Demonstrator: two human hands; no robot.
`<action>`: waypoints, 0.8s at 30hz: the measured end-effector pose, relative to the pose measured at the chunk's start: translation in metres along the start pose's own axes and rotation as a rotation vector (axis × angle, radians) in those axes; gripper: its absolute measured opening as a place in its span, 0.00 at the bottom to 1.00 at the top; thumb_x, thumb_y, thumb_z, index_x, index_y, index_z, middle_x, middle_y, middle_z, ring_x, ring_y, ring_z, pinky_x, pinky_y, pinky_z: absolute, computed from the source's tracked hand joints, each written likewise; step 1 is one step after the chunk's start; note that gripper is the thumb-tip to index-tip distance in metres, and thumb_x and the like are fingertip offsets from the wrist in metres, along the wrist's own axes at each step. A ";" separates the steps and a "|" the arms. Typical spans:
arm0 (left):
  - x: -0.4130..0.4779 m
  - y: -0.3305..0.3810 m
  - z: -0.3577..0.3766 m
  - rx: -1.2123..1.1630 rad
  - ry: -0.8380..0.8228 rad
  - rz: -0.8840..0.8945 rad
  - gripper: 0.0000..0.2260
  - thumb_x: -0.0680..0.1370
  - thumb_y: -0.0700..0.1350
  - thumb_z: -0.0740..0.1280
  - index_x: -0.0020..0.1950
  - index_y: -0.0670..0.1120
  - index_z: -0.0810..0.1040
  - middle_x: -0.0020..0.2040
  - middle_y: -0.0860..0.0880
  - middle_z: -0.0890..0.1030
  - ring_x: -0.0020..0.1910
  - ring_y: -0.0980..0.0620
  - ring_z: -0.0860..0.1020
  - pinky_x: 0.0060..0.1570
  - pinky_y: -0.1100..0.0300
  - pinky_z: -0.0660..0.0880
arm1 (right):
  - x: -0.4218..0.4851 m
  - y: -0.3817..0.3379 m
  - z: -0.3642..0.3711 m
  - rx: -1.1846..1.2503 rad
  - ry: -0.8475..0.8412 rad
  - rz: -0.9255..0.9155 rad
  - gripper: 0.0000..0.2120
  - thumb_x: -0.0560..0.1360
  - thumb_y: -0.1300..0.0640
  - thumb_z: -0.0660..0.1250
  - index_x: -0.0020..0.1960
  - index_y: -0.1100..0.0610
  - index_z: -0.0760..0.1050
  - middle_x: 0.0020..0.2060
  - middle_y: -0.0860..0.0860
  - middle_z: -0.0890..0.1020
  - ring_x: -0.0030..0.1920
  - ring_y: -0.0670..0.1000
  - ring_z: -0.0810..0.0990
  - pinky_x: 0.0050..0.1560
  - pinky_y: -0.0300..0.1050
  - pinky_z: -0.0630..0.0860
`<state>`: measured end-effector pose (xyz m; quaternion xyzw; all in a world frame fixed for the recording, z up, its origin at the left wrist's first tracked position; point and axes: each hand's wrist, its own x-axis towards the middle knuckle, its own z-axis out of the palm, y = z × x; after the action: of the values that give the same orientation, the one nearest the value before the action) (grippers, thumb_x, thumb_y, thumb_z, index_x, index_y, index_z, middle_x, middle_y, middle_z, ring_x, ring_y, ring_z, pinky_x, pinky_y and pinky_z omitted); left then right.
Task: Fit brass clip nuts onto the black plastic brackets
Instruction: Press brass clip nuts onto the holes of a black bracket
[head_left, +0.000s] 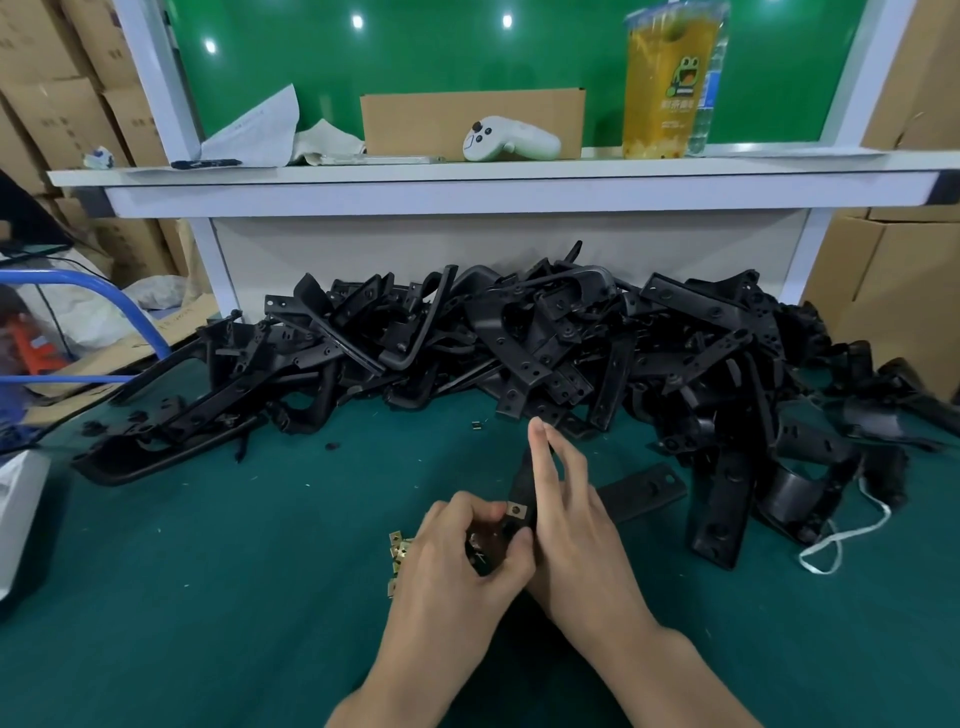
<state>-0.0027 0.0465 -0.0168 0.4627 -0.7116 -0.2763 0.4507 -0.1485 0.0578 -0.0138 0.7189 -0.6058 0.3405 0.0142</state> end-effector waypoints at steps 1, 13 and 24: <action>0.000 0.000 -0.001 0.006 -0.020 -0.001 0.12 0.70 0.67 0.67 0.49 0.64 0.76 0.47 0.61 0.79 0.50 0.62 0.79 0.46 0.67 0.75 | 0.000 0.001 0.000 0.019 0.001 0.007 0.60 0.73 0.61 0.70 0.73 0.37 0.21 0.76 0.42 0.43 0.63 0.56 0.73 0.61 0.45 0.73; 0.013 -0.030 -0.040 0.667 -0.358 0.062 0.27 0.78 0.71 0.54 0.75 0.62 0.65 0.71 0.63 0.64 0.73 0.58 0.59 0.74 0.61 0.54 | 0.004 0.014 -0.001 0.083 0.081 0.163 0.49 0.75 0.42 0.69 0.77 0.35 0.32 0.77 0.41 0.51 0.67 0.54 0.72 0.58 0.49 0.79; 0.018 -0.023 -0.030 0.445 -0.131 0.173 0.04 0.81 0.53 0.67 0.52 0.57 0.81 0.48 0.64 0.79 0.49 0.60 0.74 0.53 0.60 0.71 | 0.002 0.015 0.000 0.117 0.054 0.165 0.48 0.76 0.43 0.69 0.76 0.35 0.33 0.76 0.39 0.51 0.67 0.53 0.72 0.59 0.49 0.78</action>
<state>0.0304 0.0214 -0.0155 0.4690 -0.8197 -0.1026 0.3123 -0.1615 0.0518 -0.0188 0.6569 -0.6412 0.3946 -0.0395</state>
